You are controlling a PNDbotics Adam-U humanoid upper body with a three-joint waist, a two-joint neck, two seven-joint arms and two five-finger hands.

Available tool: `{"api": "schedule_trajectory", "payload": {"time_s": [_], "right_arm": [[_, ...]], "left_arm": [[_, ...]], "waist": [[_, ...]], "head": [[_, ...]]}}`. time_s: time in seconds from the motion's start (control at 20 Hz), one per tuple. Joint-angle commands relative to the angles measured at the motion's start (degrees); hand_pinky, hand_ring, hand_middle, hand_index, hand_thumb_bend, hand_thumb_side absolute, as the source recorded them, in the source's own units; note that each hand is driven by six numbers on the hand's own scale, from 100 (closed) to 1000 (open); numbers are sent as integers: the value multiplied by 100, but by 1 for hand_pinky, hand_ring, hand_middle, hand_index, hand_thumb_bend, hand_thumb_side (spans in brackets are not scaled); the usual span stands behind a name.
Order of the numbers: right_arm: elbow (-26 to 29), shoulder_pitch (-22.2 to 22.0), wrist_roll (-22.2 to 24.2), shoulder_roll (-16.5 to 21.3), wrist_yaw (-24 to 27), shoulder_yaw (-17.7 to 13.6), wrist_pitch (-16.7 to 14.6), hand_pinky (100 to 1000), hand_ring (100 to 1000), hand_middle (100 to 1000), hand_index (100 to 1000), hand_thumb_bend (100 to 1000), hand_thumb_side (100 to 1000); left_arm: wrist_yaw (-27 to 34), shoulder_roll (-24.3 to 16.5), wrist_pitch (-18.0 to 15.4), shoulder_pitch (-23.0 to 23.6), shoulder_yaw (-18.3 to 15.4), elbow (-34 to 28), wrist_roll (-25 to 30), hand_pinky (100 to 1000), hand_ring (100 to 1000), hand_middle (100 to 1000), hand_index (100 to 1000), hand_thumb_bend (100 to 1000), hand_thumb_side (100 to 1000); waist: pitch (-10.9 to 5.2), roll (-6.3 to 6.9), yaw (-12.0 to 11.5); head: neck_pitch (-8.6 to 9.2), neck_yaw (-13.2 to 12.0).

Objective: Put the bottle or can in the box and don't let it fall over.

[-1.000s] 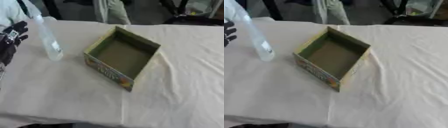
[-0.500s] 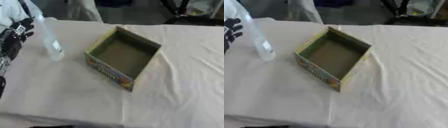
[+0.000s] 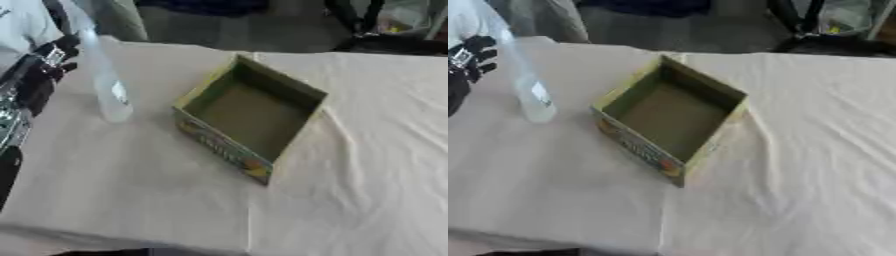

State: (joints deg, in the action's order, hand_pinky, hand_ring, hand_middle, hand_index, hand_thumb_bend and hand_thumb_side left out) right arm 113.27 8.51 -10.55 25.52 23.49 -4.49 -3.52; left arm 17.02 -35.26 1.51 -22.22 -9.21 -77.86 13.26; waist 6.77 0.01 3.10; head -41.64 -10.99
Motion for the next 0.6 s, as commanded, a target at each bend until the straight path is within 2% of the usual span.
{"api": "schedule_trajectory", "payload": {"time_s": [0.05,0.4,0.55,0.6], "right_arm": [[132,42,25,169,-24,-12,-6,1000,1000,1000,1000,100,470],[132,41,44,165,-41,-4,-16,1000,1000,1000,1000,100,470],[132,36,59,165,-54,6,-20,1000,1000,1000,1000,100,470],[132,35,61,163,-56,6,-23,1000,1000,1000,1000,100,470]], "left_arm": [[-60,-226,30,-115,-11,-33,-85,1000,1000,1000,845,570,667],[-154,-221,85,-213,19,3,-309,1000,1000,1000,847,586,653],[-181,-219,111,-243,30,-4,-458,1000,1000,1000,859,589,631],[-175,-217,116,-254,39,-3,-481,1000,1000,1000,860,600,598]], "waist": [[-30,4,3],[-10,-4,1],[-4,-7,-3],[-3,-8,-2]], "head": [[83,-12],[107,-6],[113,-3],[124,0]]}}
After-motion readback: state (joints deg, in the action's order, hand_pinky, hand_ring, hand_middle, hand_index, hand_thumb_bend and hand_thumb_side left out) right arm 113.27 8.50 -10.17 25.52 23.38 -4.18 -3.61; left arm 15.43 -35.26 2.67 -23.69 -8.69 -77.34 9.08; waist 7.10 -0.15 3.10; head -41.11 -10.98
